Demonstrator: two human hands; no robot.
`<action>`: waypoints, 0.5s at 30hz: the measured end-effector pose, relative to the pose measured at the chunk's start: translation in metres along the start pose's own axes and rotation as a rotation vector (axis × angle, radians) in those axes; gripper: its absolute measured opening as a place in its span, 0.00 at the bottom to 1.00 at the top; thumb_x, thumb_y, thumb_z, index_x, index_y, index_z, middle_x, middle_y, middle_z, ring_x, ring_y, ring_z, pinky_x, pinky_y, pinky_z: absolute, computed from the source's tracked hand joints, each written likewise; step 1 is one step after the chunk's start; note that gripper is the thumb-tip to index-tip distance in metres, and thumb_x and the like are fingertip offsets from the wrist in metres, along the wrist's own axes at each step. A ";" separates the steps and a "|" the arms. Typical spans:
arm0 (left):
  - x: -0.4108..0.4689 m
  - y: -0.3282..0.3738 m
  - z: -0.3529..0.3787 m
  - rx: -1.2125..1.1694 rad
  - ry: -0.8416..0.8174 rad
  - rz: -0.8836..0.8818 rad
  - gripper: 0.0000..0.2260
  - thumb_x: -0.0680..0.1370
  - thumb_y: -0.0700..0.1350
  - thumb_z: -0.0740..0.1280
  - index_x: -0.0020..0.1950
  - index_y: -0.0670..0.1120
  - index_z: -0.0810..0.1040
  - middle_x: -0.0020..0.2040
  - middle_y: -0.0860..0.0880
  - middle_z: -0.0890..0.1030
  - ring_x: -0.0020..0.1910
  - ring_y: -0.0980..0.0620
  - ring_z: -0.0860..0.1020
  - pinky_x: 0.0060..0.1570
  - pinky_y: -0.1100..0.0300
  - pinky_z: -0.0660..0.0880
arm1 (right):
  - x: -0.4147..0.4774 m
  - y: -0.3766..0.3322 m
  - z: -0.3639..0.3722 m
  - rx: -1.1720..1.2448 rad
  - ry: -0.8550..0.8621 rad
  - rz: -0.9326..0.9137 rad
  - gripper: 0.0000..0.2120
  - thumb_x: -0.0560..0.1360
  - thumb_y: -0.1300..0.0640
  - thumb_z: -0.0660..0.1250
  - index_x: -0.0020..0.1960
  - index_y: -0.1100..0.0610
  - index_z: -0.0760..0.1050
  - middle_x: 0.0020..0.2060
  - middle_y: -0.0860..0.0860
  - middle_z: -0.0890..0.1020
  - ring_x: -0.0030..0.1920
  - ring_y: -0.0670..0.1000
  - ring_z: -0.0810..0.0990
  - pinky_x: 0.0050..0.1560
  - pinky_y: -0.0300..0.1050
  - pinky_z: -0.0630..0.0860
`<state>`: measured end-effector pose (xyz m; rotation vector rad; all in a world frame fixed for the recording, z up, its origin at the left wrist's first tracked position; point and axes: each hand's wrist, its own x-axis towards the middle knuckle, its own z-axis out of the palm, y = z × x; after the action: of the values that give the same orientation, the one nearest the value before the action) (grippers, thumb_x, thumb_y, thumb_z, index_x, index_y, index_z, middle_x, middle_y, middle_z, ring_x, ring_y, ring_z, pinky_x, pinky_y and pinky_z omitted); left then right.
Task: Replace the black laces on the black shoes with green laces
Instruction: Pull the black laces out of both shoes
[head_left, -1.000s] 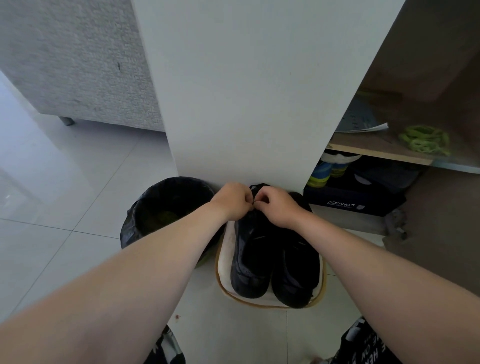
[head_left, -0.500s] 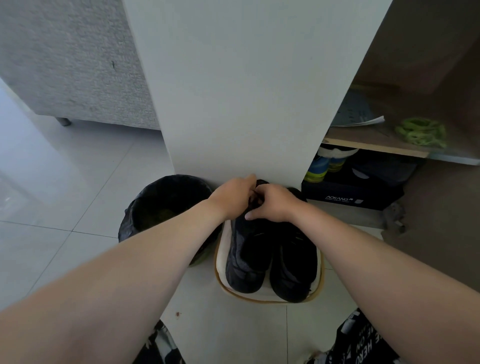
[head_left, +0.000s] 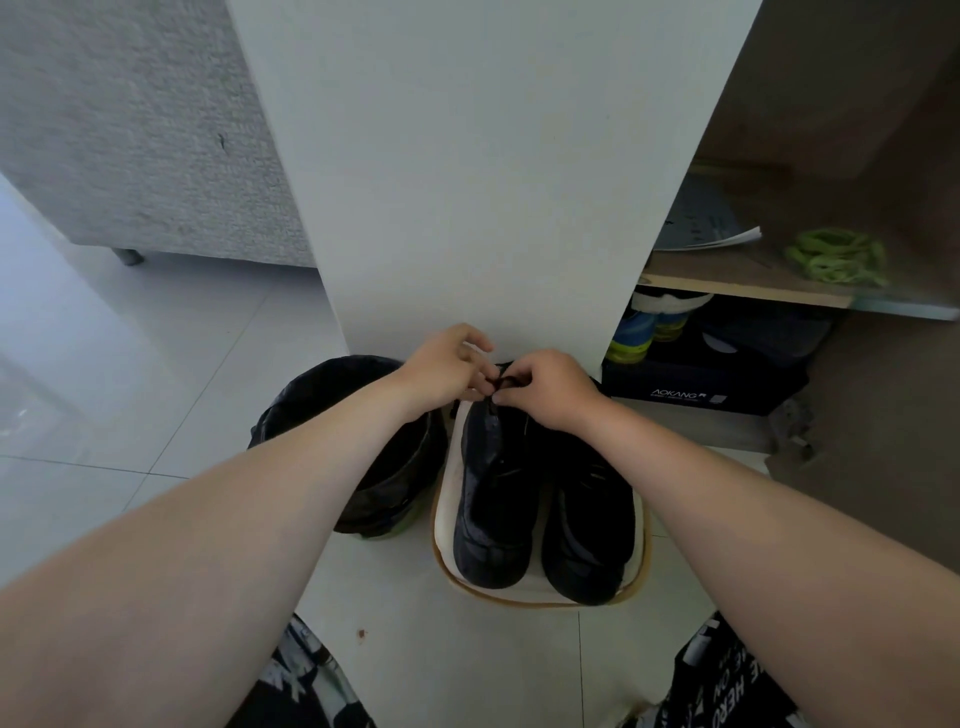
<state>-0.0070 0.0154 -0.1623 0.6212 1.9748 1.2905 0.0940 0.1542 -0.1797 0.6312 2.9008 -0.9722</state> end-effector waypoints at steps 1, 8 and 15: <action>0.000 0.000 -0.003 -0.053 0.014 0.000 0.16 0.75 0.27 0.61 0.59 0.41 0.72 0.50 0.41 0.82 0.41 0.47 0.83 0.47 0.52 0.83 | 0.001 -0.001 -0.001 0.020 0.003 0.003 0.05 0.70 0.48 0.77 0.43 0.48 0.84 0.39 0.46 0.84 0.44 0.49 0.82 0.45 0.45 0.76; 0.001 -0.018 -0.003 0.277 -0.099 -0.054 0.10 0.75 0.33 0.66 0.53 0.43 0.80 0.44 0.45 0.83 0.40 0.50 0.81 0.46 0.52 0.81 | 0.009 -0.003 0.003 0.093 0.089 0.040 0.08 0.71 0.48 0.75 0.35 0.47 0.81 0.36 0.44 0.84 0.44 0.51 0.82 0.50 0.50 0.77; 0.006 -0.016 0.005 0.572 -0.008 0.058 0.10 0.76 0.46 0.71 0.36 0.45 0.78 0.32 0.50 0.81 0.34 0.51 0.80 0.43 0.56 0.78 | 0.003 -0.002 0.006 0.294 -0.008 0.054 0.08 0.68 0.52 0.80 0.42 0.49 0.81 0.40 0.45 0.84 0.44 0.47 0.81 0.53 0.48 0.77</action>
<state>-0.0076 0.0167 -0.1800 0.9525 2.3428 0.7364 0.0893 0.1502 -0.1836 0.7108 2.7398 -1.4037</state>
